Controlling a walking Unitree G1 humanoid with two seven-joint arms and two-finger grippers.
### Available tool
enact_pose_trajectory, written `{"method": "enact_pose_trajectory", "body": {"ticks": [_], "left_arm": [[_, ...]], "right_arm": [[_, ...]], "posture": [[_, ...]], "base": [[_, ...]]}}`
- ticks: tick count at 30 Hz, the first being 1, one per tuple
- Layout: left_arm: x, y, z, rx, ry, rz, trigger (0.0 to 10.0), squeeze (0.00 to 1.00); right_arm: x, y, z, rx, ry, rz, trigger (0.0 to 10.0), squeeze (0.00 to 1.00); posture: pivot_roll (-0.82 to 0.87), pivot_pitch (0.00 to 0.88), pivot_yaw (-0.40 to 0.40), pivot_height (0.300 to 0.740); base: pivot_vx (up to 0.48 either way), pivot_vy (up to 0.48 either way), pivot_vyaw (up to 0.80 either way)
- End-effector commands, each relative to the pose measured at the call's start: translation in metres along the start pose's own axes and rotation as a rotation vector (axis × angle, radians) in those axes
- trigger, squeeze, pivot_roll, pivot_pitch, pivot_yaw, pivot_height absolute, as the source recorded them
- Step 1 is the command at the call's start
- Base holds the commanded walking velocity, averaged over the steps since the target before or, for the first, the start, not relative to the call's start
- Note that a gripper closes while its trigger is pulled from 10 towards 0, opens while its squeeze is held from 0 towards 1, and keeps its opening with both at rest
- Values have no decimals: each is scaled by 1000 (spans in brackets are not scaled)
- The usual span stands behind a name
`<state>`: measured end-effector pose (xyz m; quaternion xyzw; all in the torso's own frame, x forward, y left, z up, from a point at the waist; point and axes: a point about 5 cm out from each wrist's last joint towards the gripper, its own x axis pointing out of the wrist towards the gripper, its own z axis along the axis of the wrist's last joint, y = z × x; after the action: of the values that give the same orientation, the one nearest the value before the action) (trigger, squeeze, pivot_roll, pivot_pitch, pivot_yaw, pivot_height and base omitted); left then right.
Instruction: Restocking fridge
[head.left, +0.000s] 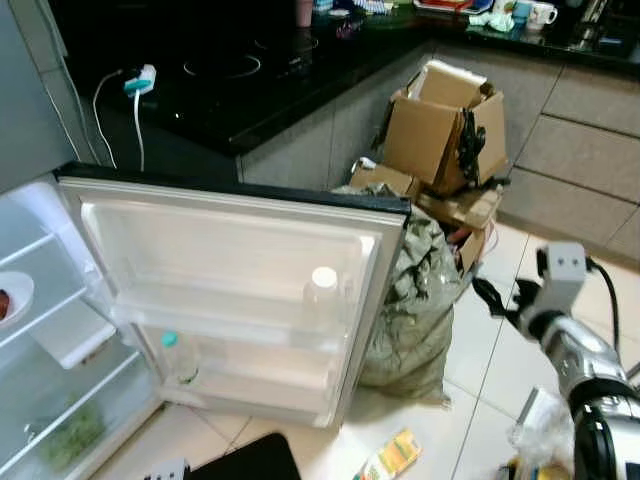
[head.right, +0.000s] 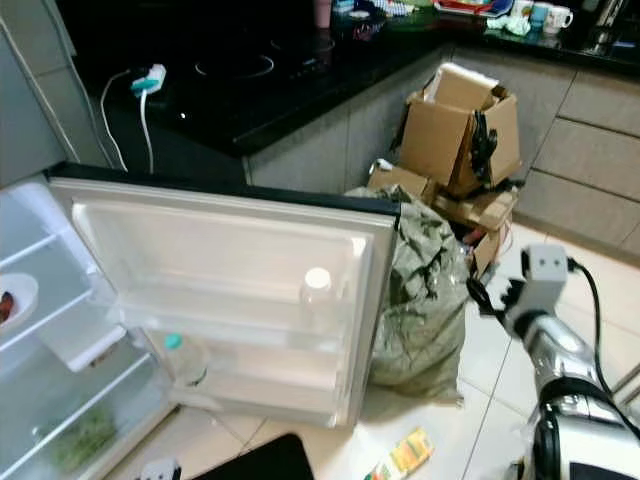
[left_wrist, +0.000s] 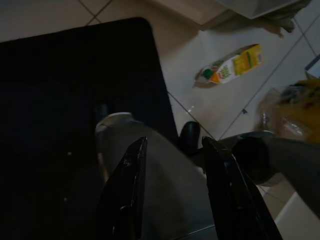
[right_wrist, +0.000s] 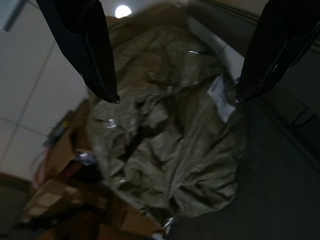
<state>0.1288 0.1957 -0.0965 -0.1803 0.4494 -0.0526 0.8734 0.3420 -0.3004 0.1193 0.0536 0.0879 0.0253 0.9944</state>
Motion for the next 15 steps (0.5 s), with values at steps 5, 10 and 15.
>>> {"method": "enact_pose_trajectory", "body": {"ticks": [5,10,15], "left_arm": [[-26,28,-33,-2,102,60,10000,0],[-30,32,-34,3,103,67,10000,0],[-30,35,-28,19,86,60,10000,0]], "right_arm": [[11,15,13,79,-54,80,10000,0],[15,22,19,86,-72,121,10000,0],[21,37,26,106,-103,218,10000,0]], "posture": [[41,193,18,740],[52,204,25,740],[66,216,37,740]], "base": [[0,0,0],[0,0,0],[0,0,0]]}}
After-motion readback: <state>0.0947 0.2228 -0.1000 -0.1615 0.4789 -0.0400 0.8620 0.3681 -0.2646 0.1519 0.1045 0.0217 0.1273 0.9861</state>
